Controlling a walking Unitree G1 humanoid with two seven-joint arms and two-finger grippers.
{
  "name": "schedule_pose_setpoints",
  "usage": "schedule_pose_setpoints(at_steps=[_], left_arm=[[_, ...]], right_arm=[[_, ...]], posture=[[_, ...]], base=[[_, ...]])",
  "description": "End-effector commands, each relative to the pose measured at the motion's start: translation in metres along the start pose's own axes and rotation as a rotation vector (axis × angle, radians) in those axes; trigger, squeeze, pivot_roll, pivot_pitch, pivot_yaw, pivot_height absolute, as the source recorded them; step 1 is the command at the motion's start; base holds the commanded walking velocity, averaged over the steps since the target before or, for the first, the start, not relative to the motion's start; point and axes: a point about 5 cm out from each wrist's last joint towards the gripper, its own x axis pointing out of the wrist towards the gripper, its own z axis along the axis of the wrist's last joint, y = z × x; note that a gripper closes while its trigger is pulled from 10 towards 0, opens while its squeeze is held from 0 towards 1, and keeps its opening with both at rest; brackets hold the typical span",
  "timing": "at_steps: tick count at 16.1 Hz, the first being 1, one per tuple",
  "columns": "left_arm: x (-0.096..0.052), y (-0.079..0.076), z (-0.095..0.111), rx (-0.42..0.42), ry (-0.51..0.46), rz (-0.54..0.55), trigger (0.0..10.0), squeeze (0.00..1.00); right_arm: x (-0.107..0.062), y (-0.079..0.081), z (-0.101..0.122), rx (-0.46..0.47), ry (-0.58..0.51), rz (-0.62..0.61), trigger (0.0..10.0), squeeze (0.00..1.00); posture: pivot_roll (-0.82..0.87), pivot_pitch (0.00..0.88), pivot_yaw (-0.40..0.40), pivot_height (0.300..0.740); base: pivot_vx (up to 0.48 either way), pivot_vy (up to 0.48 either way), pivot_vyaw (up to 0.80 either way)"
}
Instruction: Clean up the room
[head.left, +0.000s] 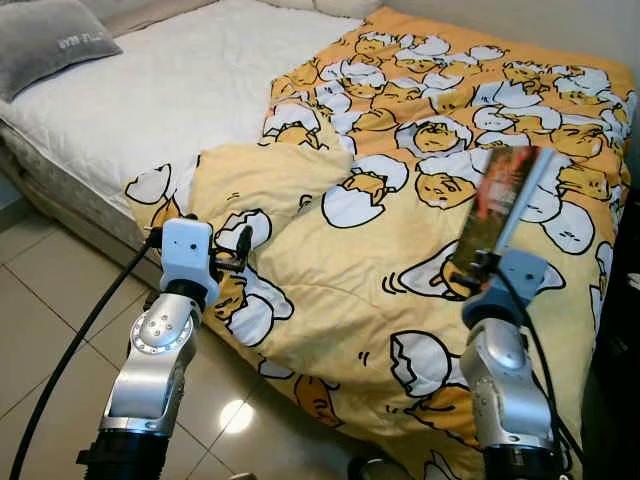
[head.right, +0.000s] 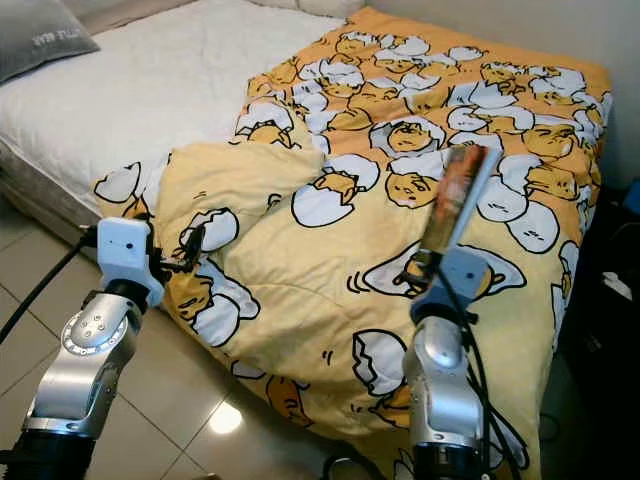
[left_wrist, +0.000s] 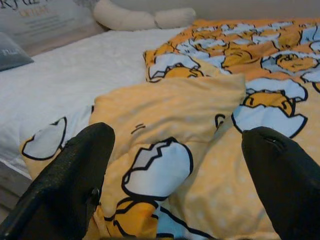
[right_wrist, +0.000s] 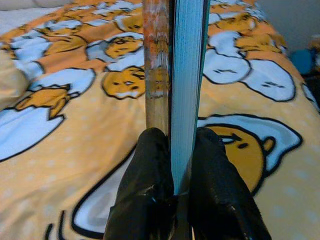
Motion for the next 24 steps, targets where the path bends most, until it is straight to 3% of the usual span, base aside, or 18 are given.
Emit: schedule_pose_setpoints(at_steps=[1, 3, 9, 15, 24], left_arm=[[0.0019, -0.0028, 0.0005, 0.016, 0.008, -0.045, 10.0, 0.00], [0.0010, -0.0075, 0.0003, 0.054, 0.021, -0.100, 10.0, 0.00], [0.0022, -0.0026, -0.0002, 0.052, 0.041, -0.091, 10.0, 0.00], [0.0032, -0.0035, 0.0017, 0.044, 0.042, -0.095, 10.0, 0.00], [0.0030, -0.0015, 0.0018, 0.047, 0.046, -0.094, 10.0, 0.00]], right_arm=[[0.0017, 0.0041, 0.0037, 0.015, 0.005, 0.016, 10.0, 0.00], [0.0019, 0.0041, 0.0020, 0.002, 0.007, 0.020, 10.0, 0.00], [0.0013, 0.0087, -0.0011, -0.036, 0.019, 0.033, 10.0, 0.00], [0.0029, 0.0087, 0.0036, -0.034, -0.050, -0.008, 10.0, 0.00], [0.0017, 0.0103, -0.0022, -0.019, -0.006, 0.024, 10.0, 0.00]], posture=[[0.06, 0.000, -0.009, 0.740], [0.06, 0.000, -0.011, 0.740], [0.06, 0.000, -0.005, 0.740], [0.06, 0.000, -0.002, 0.740], [0.06, 0.000, -0.003, 0.740]], base=[[0.000, 0.000, -0.80], [0.000, 0.000, -0.80], [0.000, 0.000, -0.80], [0.000, 0.281, -0.80], [0.000, 0.356, -0.80]])
